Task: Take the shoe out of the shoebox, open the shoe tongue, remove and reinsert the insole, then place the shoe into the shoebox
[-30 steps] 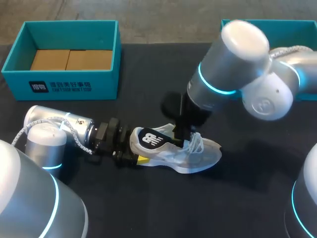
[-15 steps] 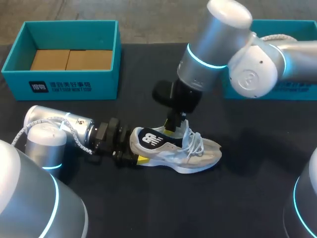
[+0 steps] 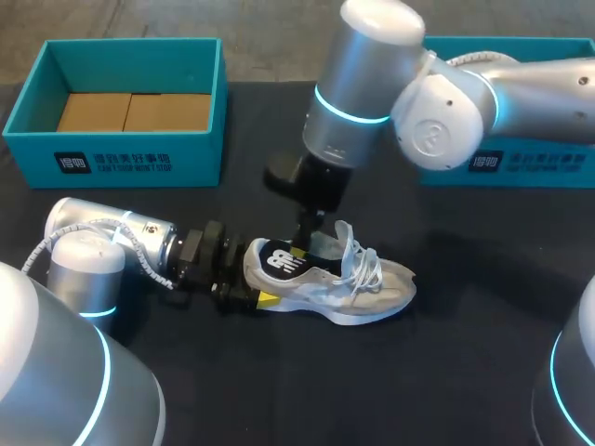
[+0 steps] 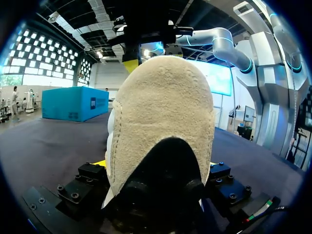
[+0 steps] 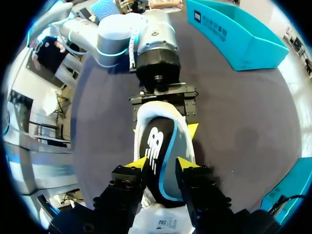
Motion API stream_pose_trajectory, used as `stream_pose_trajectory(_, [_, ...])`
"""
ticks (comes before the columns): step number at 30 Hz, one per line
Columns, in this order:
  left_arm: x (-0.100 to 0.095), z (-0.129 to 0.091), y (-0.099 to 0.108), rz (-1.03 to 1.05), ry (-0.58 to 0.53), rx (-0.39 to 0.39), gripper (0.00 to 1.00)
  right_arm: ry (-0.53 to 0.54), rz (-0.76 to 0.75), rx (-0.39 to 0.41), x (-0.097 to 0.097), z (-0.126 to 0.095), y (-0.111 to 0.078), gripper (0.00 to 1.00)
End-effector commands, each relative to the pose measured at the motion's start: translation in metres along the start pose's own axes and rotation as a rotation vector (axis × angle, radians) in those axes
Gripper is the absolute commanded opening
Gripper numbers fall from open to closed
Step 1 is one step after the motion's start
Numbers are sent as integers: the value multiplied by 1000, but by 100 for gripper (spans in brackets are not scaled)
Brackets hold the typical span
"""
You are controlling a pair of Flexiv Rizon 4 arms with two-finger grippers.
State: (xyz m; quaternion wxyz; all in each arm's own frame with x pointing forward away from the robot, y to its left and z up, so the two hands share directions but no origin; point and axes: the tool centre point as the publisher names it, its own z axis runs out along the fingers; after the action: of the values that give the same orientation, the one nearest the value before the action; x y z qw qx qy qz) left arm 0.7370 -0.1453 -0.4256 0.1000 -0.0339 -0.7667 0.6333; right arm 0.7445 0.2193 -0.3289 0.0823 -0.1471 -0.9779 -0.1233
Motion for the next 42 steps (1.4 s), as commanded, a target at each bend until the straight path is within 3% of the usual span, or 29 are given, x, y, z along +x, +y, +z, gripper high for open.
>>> stream_pose_trajectory(1, [0, 0, 1, 0, -1, 0, 0, 5, 20, 16, -3, 4, 3, 37])
stream_pose_trajectory(18, [0, 0, 1, 0, -1, 0, 0, 48, 34, 16, -4, 15, -2, 36])
stream_pose_trajectory(21, [0, 0, 1, 0, -1, 0, 0, 48, 36, 12, -2, 16, -3, 23])
stream_pose_trajectory(22, [0, 0, 1, 0, -1, 0, 0, 48, 36, 12, -2, 16, -3, 23])
stream_pose_trajectory(24, [0, 0, 1, 0, -1, 0, 0, 45, 22, -5, 0, 16, -4, 0])
stream_pose_trajectory(42, [0, 0, 1, 0, -1, 0, 0, -18, -75, -113, 13, -6, -19, 0])
